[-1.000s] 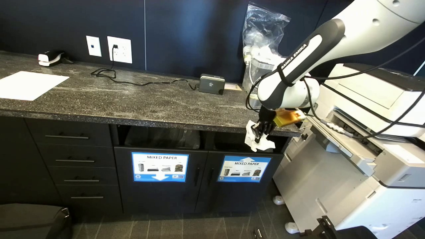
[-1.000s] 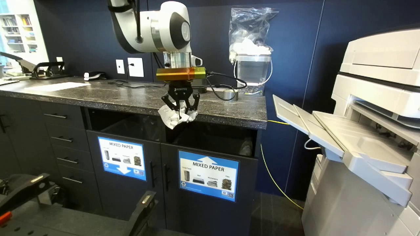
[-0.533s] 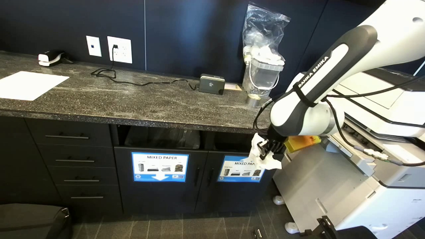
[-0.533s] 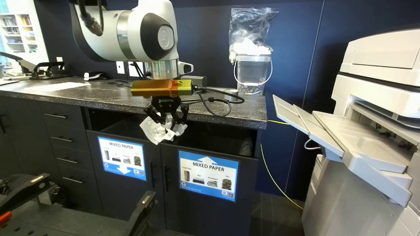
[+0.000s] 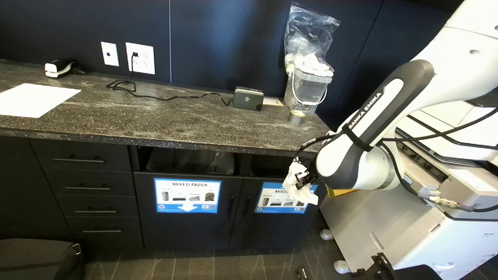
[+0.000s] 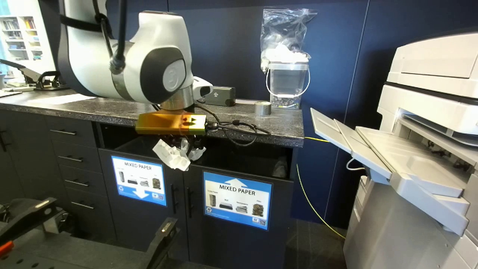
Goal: Pick up the three papers from the countertop and put them in the bin on the right
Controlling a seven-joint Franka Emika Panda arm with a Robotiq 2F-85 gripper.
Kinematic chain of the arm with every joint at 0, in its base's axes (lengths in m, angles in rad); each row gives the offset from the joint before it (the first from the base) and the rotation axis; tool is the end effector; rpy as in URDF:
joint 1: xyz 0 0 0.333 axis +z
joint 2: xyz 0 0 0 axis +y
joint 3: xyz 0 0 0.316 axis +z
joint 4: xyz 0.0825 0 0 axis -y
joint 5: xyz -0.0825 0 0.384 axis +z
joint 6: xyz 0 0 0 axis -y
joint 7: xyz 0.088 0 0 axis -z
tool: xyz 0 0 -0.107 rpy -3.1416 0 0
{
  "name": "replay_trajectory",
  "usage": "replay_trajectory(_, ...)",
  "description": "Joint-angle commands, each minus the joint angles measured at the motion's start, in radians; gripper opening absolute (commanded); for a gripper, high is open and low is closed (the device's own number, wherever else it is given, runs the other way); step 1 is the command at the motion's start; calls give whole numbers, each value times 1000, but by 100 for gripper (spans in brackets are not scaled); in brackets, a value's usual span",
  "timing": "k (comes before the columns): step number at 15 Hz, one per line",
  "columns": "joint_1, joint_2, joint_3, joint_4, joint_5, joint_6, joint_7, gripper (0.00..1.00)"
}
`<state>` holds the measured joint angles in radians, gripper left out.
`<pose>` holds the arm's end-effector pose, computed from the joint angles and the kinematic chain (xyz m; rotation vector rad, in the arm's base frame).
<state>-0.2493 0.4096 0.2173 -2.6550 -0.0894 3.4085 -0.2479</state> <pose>0.4342 0.0046 0.1477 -3.0222 -0.4160 -0.5642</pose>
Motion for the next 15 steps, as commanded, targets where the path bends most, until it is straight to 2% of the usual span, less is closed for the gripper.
replay_trajectory(1, 13, 107, -47, 21, -104, 196, 45, 4)
replay_trajectory(5, 37, 220, -109, 67, -158, 387, 66, 4)
replay_trajectory(12, 52, 464, -148, 190, -200, 681, 112, 4)
replay_trajectory(15, 70, 581, -155, 270, -200, 766, 122, 4)
